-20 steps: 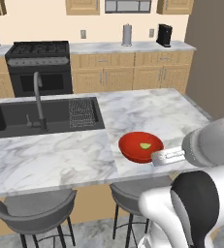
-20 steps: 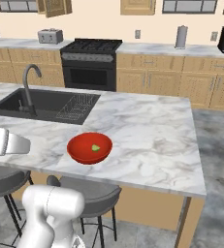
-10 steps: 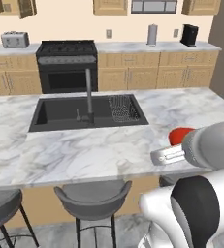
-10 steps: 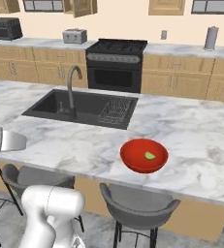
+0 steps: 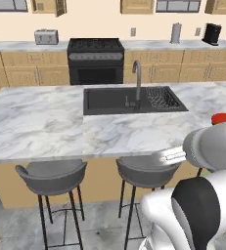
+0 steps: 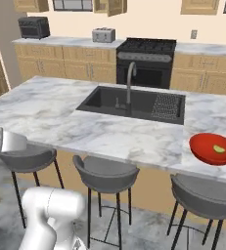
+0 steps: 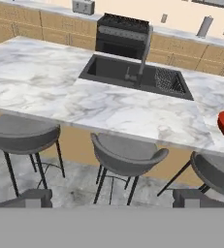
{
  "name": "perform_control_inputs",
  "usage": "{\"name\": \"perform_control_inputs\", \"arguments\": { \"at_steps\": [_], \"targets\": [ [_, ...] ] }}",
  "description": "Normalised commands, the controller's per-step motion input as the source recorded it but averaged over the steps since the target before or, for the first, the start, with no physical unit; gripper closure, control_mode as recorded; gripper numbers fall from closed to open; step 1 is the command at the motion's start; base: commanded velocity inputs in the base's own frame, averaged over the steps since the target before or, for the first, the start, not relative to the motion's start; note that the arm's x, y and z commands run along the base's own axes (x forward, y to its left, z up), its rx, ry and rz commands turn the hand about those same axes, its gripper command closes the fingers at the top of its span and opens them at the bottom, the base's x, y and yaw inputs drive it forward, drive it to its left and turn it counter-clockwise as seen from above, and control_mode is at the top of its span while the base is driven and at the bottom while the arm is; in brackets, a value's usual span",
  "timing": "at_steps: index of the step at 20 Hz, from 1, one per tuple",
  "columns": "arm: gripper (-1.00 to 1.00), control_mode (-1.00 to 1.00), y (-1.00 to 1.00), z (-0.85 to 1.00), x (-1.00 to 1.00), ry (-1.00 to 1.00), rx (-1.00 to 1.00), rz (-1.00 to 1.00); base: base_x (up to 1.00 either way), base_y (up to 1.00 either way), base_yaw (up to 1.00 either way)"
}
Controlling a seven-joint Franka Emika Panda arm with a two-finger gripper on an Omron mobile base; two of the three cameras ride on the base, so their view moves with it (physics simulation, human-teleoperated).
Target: There is a bowl on the dining counter. Grab a lemon wedge from the fridge and place it in the bowl. Then get the liquor bottle and glass cup from the cabinet and place them next to the bowl.
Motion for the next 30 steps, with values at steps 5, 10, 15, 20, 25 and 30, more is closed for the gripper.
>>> {"name": "perform_control_inputs", "arguments": {
  "at_steps": [5,10,15,20,25,30],
  "targets": [
    [-1.0,1.0,0.0,0.0,0.0,0.0,0.0,0.0,-0.89,0.97,0.04],
    [-1.0,1.0,0.0,0.0,0.0,0.0,0.0,0.0,-0.16,0.94,-0.03],
    [-1.0,1.0,0.0,0.0,0.0,0.0,0.0,0.0,0.06,0.94,-0.14],
    [-1.0,1.0,0.0,0.0,0.0,0.0,0.0,0.0,0.04,1.0,-0.17],
    [-1.0,1.0,0.0,0.0,0.0,0.0,0.0,0.0,0.22,1.0,-0.19],
    [-1.0,1.0,0.0,0.0,0.0,0.0,0.0,0.0,0.35,1.0,-0.21]
  ]
}}
